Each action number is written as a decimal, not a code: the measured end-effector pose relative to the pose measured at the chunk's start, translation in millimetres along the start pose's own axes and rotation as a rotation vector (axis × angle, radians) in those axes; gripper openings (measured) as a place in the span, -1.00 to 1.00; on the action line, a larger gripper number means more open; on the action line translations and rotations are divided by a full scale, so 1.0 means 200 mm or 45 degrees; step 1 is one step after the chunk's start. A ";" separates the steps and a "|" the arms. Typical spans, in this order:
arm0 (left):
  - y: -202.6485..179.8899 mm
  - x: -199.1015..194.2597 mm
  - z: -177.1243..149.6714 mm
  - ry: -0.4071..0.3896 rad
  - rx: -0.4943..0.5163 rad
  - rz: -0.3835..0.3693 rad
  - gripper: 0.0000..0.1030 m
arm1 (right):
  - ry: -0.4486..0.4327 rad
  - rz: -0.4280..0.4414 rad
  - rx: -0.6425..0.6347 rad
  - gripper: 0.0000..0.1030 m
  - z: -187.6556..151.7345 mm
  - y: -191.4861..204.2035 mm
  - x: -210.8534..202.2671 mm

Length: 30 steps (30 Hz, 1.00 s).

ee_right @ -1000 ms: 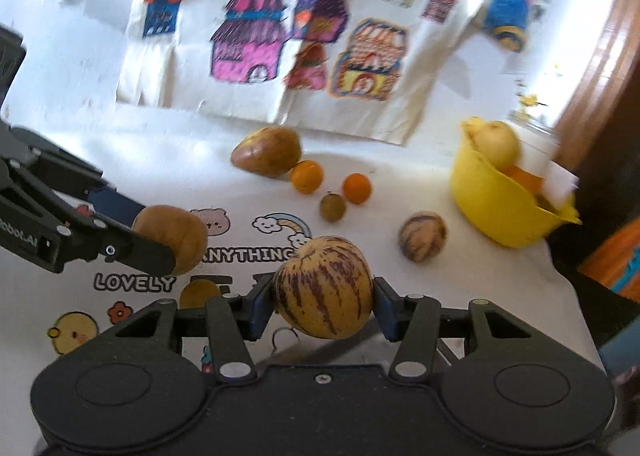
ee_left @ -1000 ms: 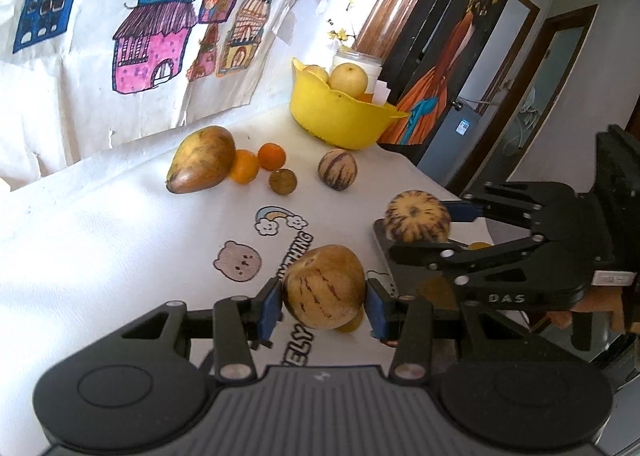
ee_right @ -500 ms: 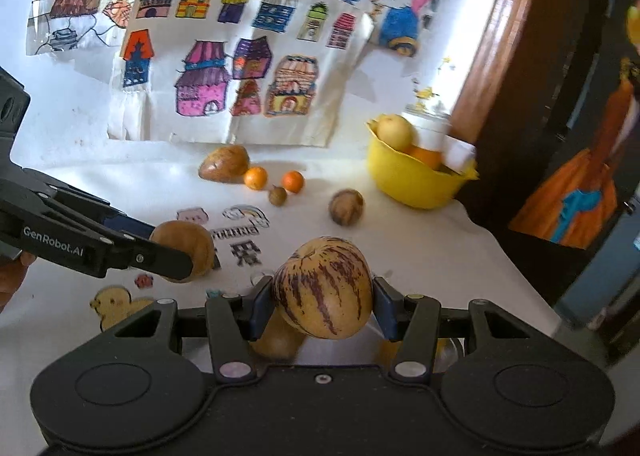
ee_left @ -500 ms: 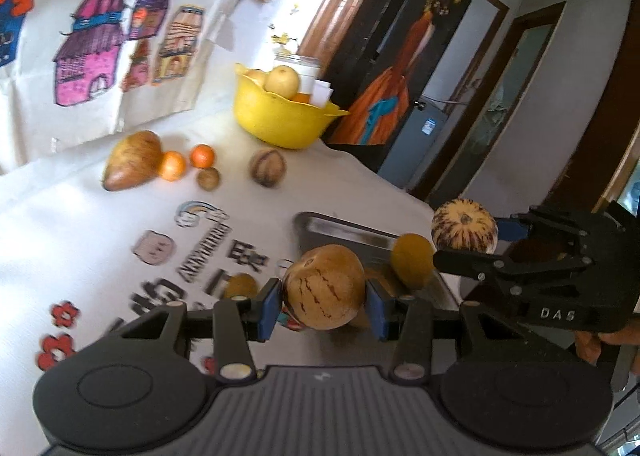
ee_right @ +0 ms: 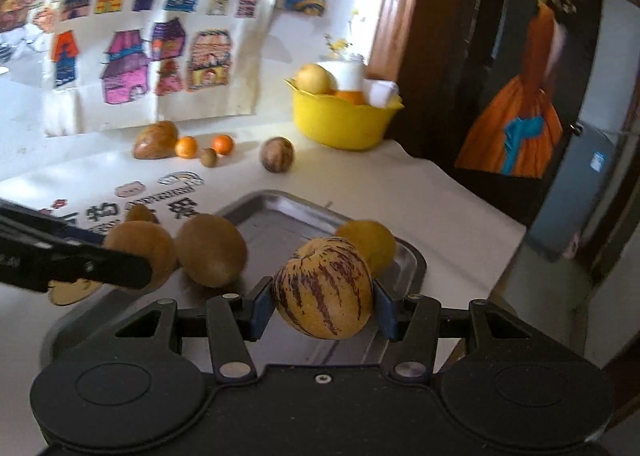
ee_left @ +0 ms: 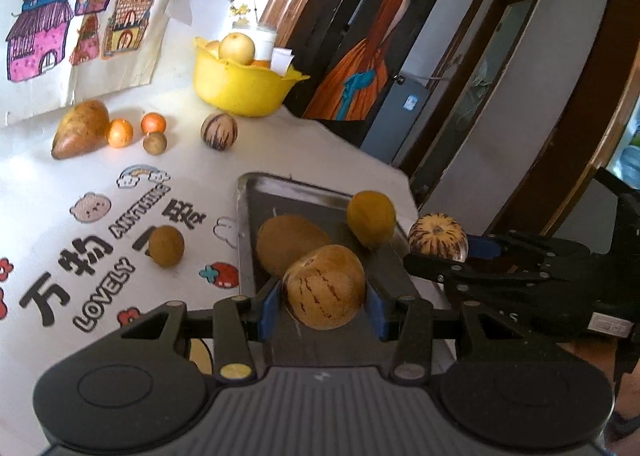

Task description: Organize fruits

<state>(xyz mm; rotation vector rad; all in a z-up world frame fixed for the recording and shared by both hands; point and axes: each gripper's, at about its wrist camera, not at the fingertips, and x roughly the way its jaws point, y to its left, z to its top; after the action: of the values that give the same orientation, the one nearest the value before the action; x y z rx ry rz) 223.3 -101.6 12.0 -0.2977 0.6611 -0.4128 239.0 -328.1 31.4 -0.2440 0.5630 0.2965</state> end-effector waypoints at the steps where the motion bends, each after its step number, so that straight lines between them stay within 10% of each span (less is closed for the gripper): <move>1: -0.01 0.01 0.00 0.009 -0.002 0.009 -0.05 | 0.009 -0.004 0.009 0.04 -0.01 0.00 0.02; 30: -0.04 0.10 -0.05 0.051 0.025 0.096 -0.03 | 0.101 -0.016 0.034 0.04 -0.05 -0.05 0.23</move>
<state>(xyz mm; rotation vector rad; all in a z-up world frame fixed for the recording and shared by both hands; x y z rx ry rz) 228.6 -120.5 -3.7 -0.2459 0.7047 -0.3540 274.6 -331.3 -0.3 -0.2340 0.6435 0.2674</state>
